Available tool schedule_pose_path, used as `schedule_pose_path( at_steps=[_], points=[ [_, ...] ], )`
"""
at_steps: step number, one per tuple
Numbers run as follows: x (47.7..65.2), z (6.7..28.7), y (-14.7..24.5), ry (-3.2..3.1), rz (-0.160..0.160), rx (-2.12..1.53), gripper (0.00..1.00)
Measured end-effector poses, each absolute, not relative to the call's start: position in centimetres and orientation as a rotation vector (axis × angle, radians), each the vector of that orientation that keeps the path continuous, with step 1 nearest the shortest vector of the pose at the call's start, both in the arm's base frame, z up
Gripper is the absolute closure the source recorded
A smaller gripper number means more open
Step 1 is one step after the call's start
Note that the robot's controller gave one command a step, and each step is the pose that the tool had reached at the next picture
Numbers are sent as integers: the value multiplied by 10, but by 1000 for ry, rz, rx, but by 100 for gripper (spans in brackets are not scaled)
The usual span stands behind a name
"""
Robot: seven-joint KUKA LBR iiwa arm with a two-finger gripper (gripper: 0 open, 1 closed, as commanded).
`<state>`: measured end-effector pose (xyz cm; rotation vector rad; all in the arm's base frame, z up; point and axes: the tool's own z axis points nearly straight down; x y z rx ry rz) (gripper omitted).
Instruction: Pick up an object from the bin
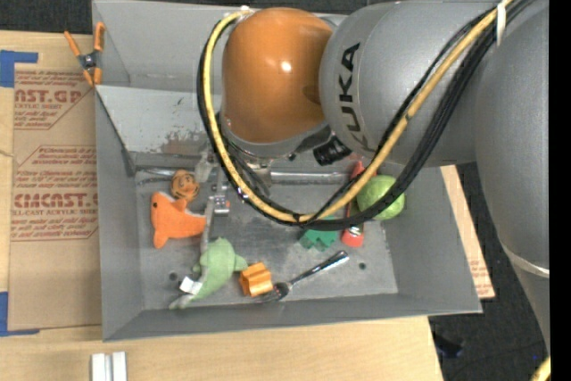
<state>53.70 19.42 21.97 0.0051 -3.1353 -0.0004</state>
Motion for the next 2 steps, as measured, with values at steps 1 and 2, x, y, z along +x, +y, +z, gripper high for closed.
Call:
schedule_pose_path(
  at_steps=[1, 2],
  points=[
    [539, 224, 193, -3143, -3, 0, 0],
    [562, 125, 196, -3140, -6, -193, 0]
  ],
)
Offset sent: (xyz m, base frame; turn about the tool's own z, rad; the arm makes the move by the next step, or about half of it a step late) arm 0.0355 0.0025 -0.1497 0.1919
